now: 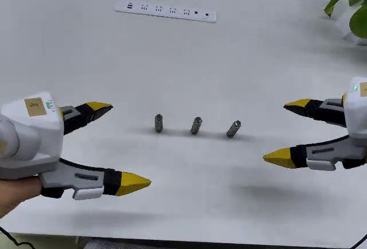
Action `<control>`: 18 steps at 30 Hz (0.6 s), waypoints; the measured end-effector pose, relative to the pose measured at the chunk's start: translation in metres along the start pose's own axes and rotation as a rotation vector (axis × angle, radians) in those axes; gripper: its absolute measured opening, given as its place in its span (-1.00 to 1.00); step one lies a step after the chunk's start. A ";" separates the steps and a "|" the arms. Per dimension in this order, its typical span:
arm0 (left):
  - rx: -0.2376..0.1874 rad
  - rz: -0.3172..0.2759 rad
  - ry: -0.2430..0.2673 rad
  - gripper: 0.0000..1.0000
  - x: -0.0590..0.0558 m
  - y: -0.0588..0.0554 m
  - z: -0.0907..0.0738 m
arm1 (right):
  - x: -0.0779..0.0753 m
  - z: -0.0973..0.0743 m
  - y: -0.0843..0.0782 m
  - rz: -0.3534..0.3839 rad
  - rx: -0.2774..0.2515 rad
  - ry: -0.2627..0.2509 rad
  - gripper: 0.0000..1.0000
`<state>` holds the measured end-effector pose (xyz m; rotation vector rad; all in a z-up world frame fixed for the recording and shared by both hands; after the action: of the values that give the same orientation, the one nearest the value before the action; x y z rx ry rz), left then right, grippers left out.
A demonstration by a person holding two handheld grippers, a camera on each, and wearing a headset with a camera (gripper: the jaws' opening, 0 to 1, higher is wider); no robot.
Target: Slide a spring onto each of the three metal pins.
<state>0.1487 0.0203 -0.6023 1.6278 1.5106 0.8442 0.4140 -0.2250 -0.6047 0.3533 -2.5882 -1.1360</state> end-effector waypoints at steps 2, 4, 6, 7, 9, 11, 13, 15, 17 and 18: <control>0.009 0.005 -0.002 1.00 -0.001 0.000 0.000 | 0.003 -0.003 -0.011 0.020 -0.039 -0.011 0.68; 0.013 0.018 -0.004 1.00 -0.002 0.001 0.000 | 0.007 -0.006 -0.018 0.044 -0.085 -0.027 0.77; 0.018 0.021 -0.004 1.00 -0.004 0.001 -0.001 | 0.007 -0.009 -0.027 0.063 -0.128 -0.042 0.83; 0.019 0.023 -0.004 1.00 -0.005 0.002 -0.001 | 0.012 -0.011 -0.026 0.067 -0.139 -0.051 0.85; 0.024 0.022 -0.003 1.00 -0.006 0.000 -0.001 | 0.020 -0.013 -0.025 0.077 -0.160 -0.061 0.89; 0.030 0.023 -0.003 1.00 -0.007 0.000 -0.001 | 0.025 -0.014 -0.026 0.087 -0.163 -0.070 0.90; 0.034 0.025 -0.002 1.00 -0.010 0.000 -0.001 | 0.026 -0.016 -0.028 0.091 -0.184 -0.078 0.91; 0.039 0.024 0.000 1.00 -0.011 0.000 -0.001 | 0.030 -0.017 -0.028 0.094 -0.199 -0.081 0.91; 0.040 0.021 0.003 1.00 -0.012 -0.001 -0.001 | 0.032 -0.017 -0.029 0.094 -0.202 -0.086 0.91; 0.040 0.019 0.004 1.00 -0.012 -0.001 -0.001 | 0.033 -0.018 -0.029 0.095 -0.203 -0.087 0.91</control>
<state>0.1467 0.0080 -0.6021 1.6731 1.5255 0.8327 0.3926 -0.2671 -0.6095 0.1375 -2.5023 -1.3919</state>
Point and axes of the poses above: the centre of the closed fingertips' face, and the gripper's own axes: z roughly forward along the fingers, x roughly to its left, y roughly out of its top, the point moved 8 cm from there along -z, roughly backward along the fingers, and after that the axes turned 13 degrees about y, right-handed, at the moved point
